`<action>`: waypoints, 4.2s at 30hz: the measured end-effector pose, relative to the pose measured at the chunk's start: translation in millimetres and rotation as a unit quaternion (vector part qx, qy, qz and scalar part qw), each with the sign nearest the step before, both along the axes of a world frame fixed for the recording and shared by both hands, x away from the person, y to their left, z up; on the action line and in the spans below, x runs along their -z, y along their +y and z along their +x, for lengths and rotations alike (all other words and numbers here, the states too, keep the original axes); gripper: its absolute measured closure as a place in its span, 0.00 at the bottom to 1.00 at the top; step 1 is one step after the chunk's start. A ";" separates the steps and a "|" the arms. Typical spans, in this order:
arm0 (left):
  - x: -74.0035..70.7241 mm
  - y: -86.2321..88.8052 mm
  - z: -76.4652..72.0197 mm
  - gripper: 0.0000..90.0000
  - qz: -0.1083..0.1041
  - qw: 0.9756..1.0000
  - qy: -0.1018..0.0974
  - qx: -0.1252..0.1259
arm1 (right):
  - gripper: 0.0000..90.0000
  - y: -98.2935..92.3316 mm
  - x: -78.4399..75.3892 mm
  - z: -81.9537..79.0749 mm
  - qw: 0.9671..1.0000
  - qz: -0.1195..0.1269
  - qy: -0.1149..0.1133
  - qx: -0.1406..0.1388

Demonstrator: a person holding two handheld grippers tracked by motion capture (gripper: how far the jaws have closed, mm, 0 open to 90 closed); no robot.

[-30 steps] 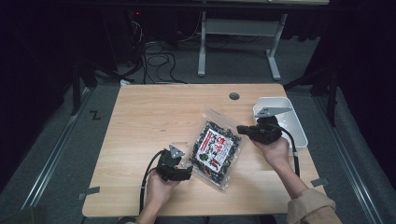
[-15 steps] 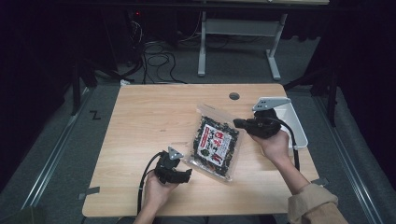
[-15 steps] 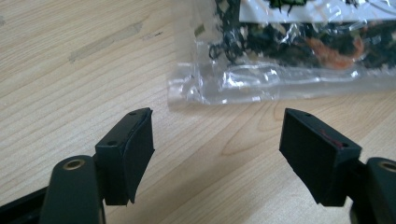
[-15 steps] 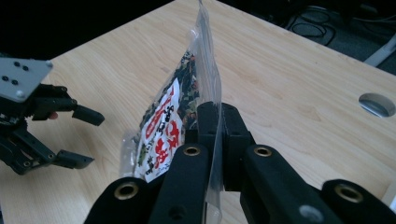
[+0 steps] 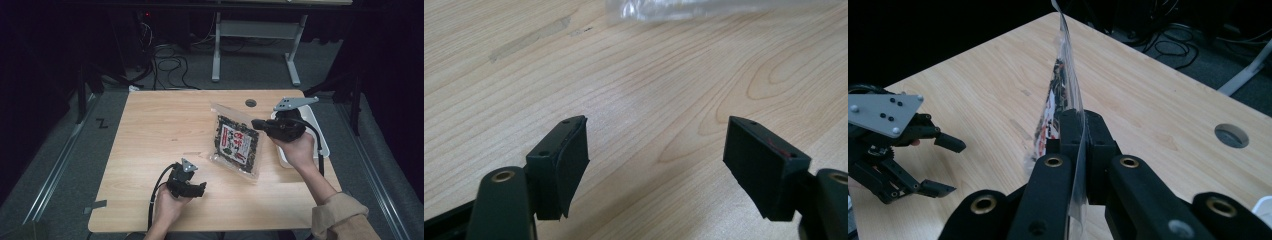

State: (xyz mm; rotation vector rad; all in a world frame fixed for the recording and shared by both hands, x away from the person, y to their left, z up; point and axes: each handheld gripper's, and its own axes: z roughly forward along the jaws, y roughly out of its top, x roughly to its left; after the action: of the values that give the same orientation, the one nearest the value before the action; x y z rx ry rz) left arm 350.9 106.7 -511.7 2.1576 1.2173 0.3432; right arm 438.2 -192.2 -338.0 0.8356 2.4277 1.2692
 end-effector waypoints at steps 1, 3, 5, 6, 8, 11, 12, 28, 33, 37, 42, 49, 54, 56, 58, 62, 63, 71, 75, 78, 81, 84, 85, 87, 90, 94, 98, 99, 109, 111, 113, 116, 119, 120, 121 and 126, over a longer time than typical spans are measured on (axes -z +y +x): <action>0.1 0.1 0.3 0.29 0.001 1.000 0.000 0.000 | 1.00 -1.0 -3.8 -0.5 1.000 0.002 -0.004 0.002; 0.4 0.1 0.7 0.29 0.001 1.000 0.000 -0.002 | 1.00 -1.7 -5.3 -0.4 1.000 0.002 -0.006 0.001; 0.8 0.0 0.7 0.29 0.002 1.000 0.000 -0.002 | 1.00 -3.9 -11.1 -1.5 1.000 -0.001 -0.010 0.005; 1.0 -0.1 0.5 0.29 0.002 1.000 0.001 -0.002 | 1.00 -3.9 -11.1 -1.5 1.000 -0.001 -0.010 0.005; 1.4 -0.4 0.3 0.29 0.003 1.000 0.000 -0.002 | 1.00 -5.2 -14.0 -1.8 1.000 -0.003 -0.013 0.007; 1.7 -1.3 0.7 0.29 0.004 1.000 -0.002 -0.003 | 1.00 -7.0 -17.7 -2.3 1.000 0.000 -0.014 0.010; 1.8 -1.4 0.8 0.29 0.004 1.000 -0.002 -0.003 | 1.00 -8.3 -19.5 -1.8 1.000 0.000 -0.015 0.011; 2.5 -4.8 -0.4 0.30 0.012 1.000 -0.009 -0.003 | 1.00 -30.1 -42.4 2.1 0.998 0.017 -0.038 0.042; 2.0 -4.3 -0.1 0.30 0.011 1.000 -0.010 -0.003 | 1.00 -33.1 -46.0 5.0 0.998 0.013 -0.042 0.055; 1.6 -4.6 -0.9 0.30 0.012 1.000 -0.011 0.000 | 1.00 -35.7 -50.2 8.0 0.997 0.015 -0.047 0.065; 1.8 -4.0 -0.2 0.30 0.011 1.000 -0.010 -0.002 | 1.00 -40.8 -54.0 11.1 0.996 0.017 -0.049 0.078; 1.6 -4.3 -0.6 0.30 0.011 1.000 -0.010 -0.001 | 1.00 -54.7 -62.9 11.2 0.993 0.023 -0.062 0.095; 1.9 -4.2 0.0 0.30 0.012 1.000 -0.010 -0.003 | 1.00 -68.7 -68.8 12.2 0.991 0.029 -0.066 0.117; 1.6 -4.3 -0.5 0.30 0.013 1.000 -0.011 -0.001 | 1.00 -74.3 -69.8 12.4 0.989 0.032 -0.065 0.126; 1.5 -4.2 -0.7 0.30 0.012 1.000 -0.011 -0.002 | 1.00 -81.1 -70.4 12.7 0.988 0.032 -0.069 0.133; 2.4 -4.5 0.3 0.30 0.014 1.000 -0.010 -0.003 | 1.00 -92.4 -71.3 12.9 0.986 0.031 -0.075 0.145; 2.3 -4.5 0.3 0.30 0.015 1.000 -0.010 -0.002 | 1.00 -95.0 -71.7 13.1 0.986 0.031 -0.077 0.146; 2.8 -4.4 0.7 0.30 0.014 1.000 -0.010 -0.004 | 1.00 -116.2 -74.1 11.1 0.981 0.031 -0.083 0.170; 2.6 -4.5 0.2 0.30 0.015 1.000 -0.010 -0.003 | 1.00 -127.8 -75.1 10.0 0.978 0.031 -0.087 0.185; 2.5 -3.9 0.2 0.30 0.015 1.000 -0.009 -0.003 | 1.00 -132.0 -75.7 9.4 0.977 0.026 -0.090 0.191; 3.1 -3.4 1.4 0.30 0.014 1.000 -0.007 -0.003 | 1.00 -137.8 -75.6 9.9 0.976 0.024 -0.092 0.198; 3.4 -3.9 1.2 0.30 0.014 1.000 -0.006 -0.003 | 1.00 -145.8 -73.9 10.1 0.973 0.020 -0.094 0.208; 3.1 -3.8 0.9 0.30 0.015 1.000 -0.007 -0.002 | 1.00 -145.8 -73.9 10.1 0.973 0.020 -0.094 0.208; 2.9 -3.8 0.6 0.30 0.014 1.000 -0.007 -0.003 | 1.00 -149.2 -71.1 9.8 0.973 0.014 -0.094 0.212; 3.5 -3.6 1.5 0.30 0.013 1.000 -0.006 -0.004 | 1.00 -153.2 -67.7 10.6 0.972 0.013 -0.094 0.216; 3.5 -3.8 1.2 0.30 0.014 1.000 -0.006 -0.004 | 1.00 -157.3 -63.3 11.5 0.971 0.013 -0.092 0.220; 3.3 -3.3 1.2 0.30 0.014 1.000 -0.007 -0.005 | 1.00 -159.5 -60.2 11.9 0.970 0.008 -0.097 0.221; 3.5 -3.2 1.5 0.30 0.014 1.000 -0.006 -0.005 | 1.00 -160.0 -59.2 12.2 0.970 0.009 -0.097 0.222; 3.8 -3.5 1.4 0.30 0.014 1.000 -0.006 -0.006 | 1.00 -163.0 -43.2 17.2 0.968 0.002 -0.094 0.233; 4.0 -3.7 1.6 0.30 0.017 1.000 -0.007 -0.005 | 1.00 -163.5 -38.6 18.7 0.968 -0.001 -0.096 0.230; 4.0 -4.0 1.4 0.30 0.018 1.000 -0.007 -0.004 | 1.00 -163.7 -34.4 19.5 0.968 0.001 -0.094 0.231; 4.2 -4.2 1.4 0.30 0.018 1.000 -0.007 -0.004 | 1.00 -163.8 -28.0 20.5 0.969 0.004 -0.093 0.227; 4.8 -4.6 1.6 0.30 0.019 1.000 -0.006 -0.005 | 1.00 -163.8 -20.5 22.4 0.970 0.004 -0.086 0.227; 4.8 -4.7 1.5 0.30 0.018 1.000 -0.006 -0.005 | 1.00 -164.7 -18.2 23.2 0.970 0.001 -0.085 0.226; 4.7 -4.7 1.4 0.30 0.018 1.000 -0.006 -0.005 | 1.00 -165.0 -16.2 23.4 0.970 0.004 -0.086 0.227; 4.6 -4.7 0.9 0.30 0.018 1.000 -0.006 -0.003 | 1.00 -169.8 -5.6 24.0 0.971 0.002 -0.078 0.224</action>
State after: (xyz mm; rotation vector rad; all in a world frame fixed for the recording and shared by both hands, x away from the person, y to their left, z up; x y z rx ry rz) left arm 351.8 102.0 -516.3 2.1803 1.2213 0.3833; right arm 462.2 -362.0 -332.4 1.1551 1.9645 1.1152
